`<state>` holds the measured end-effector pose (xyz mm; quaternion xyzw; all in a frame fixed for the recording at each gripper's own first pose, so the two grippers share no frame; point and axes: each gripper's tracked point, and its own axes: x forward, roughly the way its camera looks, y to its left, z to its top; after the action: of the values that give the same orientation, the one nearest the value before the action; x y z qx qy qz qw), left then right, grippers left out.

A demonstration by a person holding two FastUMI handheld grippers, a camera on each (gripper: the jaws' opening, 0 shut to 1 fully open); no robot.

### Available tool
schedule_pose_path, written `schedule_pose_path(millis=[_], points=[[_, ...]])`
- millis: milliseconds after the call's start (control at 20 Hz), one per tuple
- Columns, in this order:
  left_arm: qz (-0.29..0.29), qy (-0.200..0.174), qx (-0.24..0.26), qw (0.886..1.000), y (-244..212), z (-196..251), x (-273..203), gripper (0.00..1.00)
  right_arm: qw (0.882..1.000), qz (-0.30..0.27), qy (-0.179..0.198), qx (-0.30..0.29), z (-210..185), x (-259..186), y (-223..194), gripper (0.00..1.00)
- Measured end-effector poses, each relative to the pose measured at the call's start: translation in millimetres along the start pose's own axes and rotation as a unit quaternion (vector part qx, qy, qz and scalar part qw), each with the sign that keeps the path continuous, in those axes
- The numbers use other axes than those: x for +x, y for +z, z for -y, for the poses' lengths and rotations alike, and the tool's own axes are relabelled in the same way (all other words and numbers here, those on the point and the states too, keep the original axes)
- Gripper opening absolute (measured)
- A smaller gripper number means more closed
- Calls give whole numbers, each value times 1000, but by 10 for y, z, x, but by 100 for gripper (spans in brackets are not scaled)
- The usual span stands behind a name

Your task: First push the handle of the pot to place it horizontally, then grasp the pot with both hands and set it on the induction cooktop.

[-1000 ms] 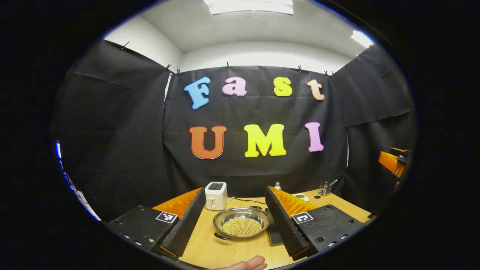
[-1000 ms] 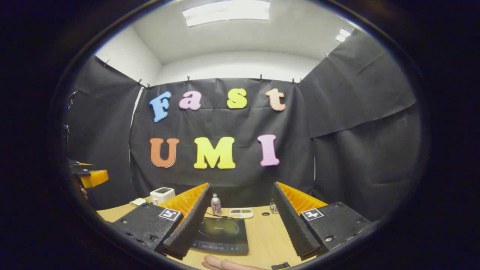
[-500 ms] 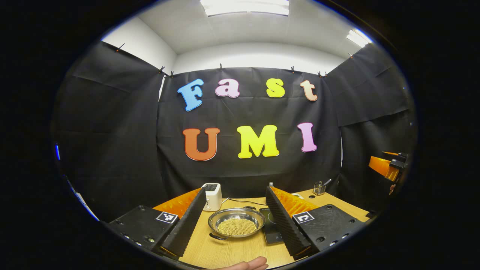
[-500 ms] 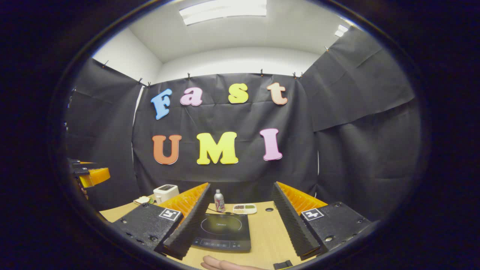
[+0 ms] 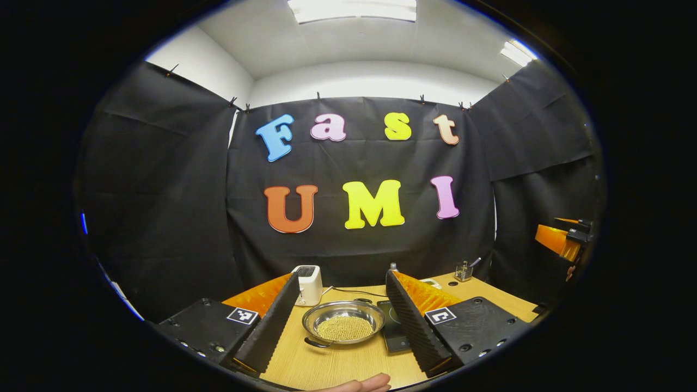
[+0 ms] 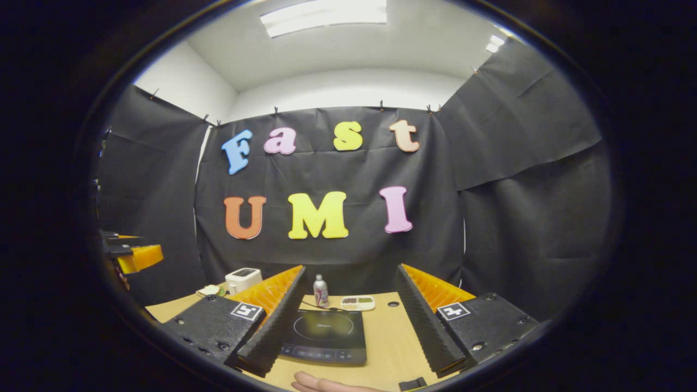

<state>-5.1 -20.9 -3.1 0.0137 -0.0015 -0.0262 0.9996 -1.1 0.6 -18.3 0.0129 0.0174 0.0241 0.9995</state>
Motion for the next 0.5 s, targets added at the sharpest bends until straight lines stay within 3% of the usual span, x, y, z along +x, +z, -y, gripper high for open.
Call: schedule_pose_path(millis=[50, 100, 350, 450, 500], points=[[-2, 0, 0, 1000, -24, -2, 12, 85, 1000, 2, 3, 1, -21, 3, -5, 100], [-5, 1, 0, 1000, -54, -9, 25, 95, 1000, 4, 6, 1, -35, 8, 2, 100], [-39, 11, -3, 999, -295, -143, 165, 90, 1000, 8, 13, -7, -72, -12, -18, 100], [-61, -3, -8, 998, -423, -99, 220, 82, 1000, 9, 13, -8, -76, -6, -30, 100], [-67, -5, -11, 998, -474, -107, 241, 60, 1000, 9, 13, -8, -82, 0, -40, 100]])
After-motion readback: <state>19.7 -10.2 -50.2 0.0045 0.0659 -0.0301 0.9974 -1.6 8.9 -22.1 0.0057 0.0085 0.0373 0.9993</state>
